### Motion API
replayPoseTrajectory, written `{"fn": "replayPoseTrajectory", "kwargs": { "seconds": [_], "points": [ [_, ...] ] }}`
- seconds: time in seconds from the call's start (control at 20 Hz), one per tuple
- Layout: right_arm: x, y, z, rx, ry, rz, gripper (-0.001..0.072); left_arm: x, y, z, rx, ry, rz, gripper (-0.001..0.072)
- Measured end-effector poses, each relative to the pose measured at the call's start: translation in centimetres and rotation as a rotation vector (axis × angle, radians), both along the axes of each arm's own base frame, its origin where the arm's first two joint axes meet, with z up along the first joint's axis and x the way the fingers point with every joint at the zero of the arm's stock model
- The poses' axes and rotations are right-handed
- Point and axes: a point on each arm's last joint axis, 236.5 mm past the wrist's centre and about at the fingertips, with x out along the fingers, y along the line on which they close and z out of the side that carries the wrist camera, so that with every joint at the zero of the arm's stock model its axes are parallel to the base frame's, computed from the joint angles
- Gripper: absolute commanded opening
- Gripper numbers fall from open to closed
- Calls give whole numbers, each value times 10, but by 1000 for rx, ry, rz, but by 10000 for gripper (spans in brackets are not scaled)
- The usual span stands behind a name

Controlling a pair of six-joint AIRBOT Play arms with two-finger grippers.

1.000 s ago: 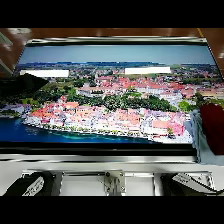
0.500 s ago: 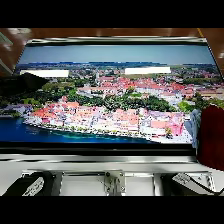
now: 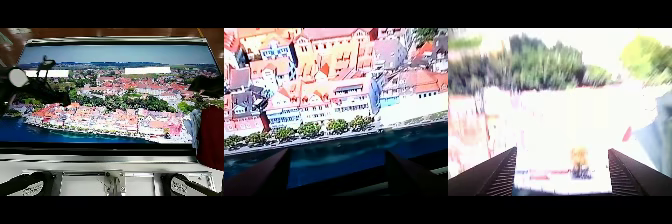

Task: Fold the shirts.

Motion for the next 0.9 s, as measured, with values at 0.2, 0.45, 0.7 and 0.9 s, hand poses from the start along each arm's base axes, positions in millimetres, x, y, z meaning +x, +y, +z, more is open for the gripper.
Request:
{"fn": "replayPoseTrajectory", "kwargs": {
  "seconds": [0.2, 0.45, 0.7, 0.9],
  "points": [
    [-13, 42, -38, -31, 182, 125, 675, 7, -6, -13, 48, 12, -15, 706],
    [-20, 61, -48, -32, 239, 174, 674, 14, -8, -16, 62, -4, -18, 706],
    [-21, 65, -49, -32, 251, 186, 675, 22, -11, -15, 57, -37, -15, 706],
    [-22, 66, -50, -32, 253, 188, 674, 24, -11, -15, 57, -47, -15, 706]
  ]
}}
